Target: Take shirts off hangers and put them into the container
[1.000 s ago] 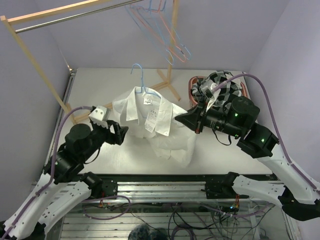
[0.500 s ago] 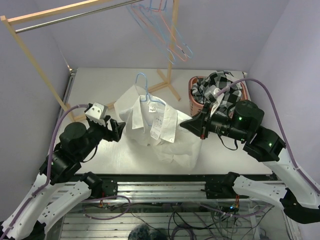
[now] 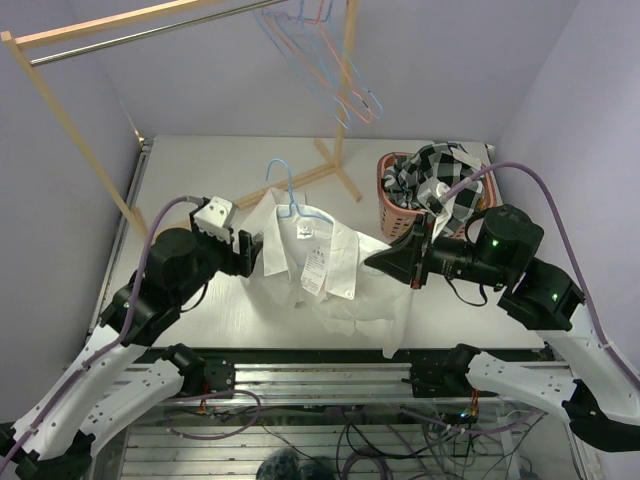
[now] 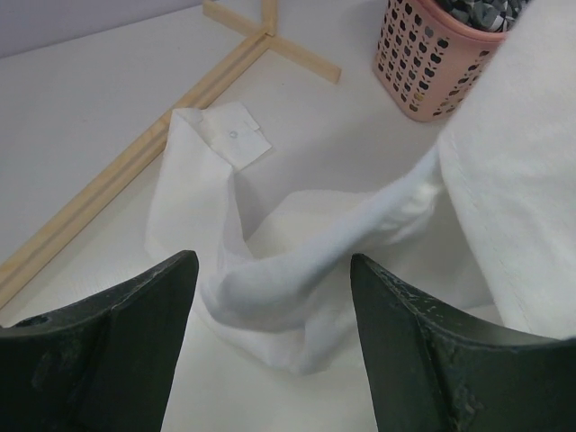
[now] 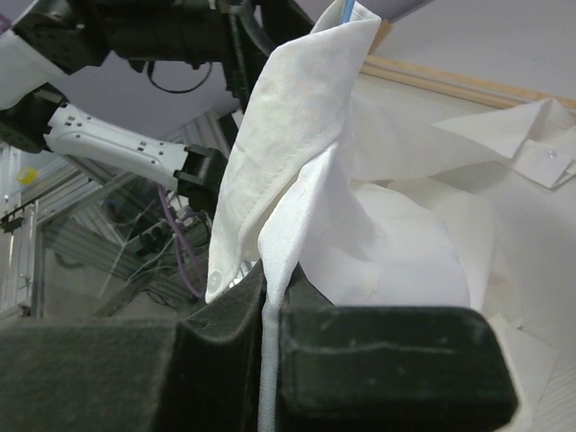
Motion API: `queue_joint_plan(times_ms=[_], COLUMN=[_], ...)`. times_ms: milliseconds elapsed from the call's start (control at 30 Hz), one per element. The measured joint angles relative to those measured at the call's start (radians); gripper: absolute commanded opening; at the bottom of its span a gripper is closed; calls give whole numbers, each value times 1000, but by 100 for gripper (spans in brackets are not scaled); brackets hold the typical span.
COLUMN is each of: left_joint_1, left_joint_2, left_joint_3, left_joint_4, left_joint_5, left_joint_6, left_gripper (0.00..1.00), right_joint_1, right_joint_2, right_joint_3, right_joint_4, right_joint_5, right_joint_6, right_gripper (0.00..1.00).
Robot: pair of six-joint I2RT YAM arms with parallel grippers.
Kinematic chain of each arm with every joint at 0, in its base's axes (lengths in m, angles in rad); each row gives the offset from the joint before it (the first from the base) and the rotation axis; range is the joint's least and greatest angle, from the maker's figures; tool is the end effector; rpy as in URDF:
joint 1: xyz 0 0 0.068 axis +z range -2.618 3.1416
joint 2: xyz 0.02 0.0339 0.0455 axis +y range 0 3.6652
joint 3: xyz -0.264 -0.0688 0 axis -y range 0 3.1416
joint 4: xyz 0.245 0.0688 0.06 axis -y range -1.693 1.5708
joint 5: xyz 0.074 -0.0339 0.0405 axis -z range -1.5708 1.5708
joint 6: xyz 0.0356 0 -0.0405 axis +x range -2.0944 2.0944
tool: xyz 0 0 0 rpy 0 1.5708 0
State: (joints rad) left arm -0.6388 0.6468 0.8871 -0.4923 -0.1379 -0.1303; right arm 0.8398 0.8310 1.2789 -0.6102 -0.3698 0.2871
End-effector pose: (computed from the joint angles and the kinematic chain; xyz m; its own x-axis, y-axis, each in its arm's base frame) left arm 0.1144 -0.0788 0.3619 -0.2613 0.0338 -0.9647 0.4536 0.8865 -0.0918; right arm 0.0857 0.1148 0.4514 -0.3675 -0.0143 -0.9299 -0.8636 0.3764 0.3355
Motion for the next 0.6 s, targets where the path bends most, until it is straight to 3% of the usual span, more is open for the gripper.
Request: queue_joint_plan(times_ms=[200, 233, 267, 300, 333, 600], left_joint_1=[0, 0, 0, 0, 0, -18], left_joint_2=[77, 89, 104, 118, 128, 216], left_joint_3=[0, 0, 0, 0, 0, 23], left_joint_4=[39, 47, 54, 62, 68, 83], left_joint_5=[17, 19, 19, 23, 28, -11], left_joint_6=[18, 21, 24, 30, 31, 90], left_gripper=[73, 64, 47, 24, 9, 7], right_joint_1=[0, 0, 0, 0, 0, 0], right_joint_2=[-7, -6, -5, -5, -3, 29], right_joint_3=[6, 8, 10, 10, 10, 10], right_joint_4=[-1, -2, -2, -2, -2, -6], right_joint_5=[-43, -46, -47, -47, -47, 9], right_joint_6=[21, 23, 26, 28, 29, 36], right_gripper=[0, 0, 0, 0, 0, 1])
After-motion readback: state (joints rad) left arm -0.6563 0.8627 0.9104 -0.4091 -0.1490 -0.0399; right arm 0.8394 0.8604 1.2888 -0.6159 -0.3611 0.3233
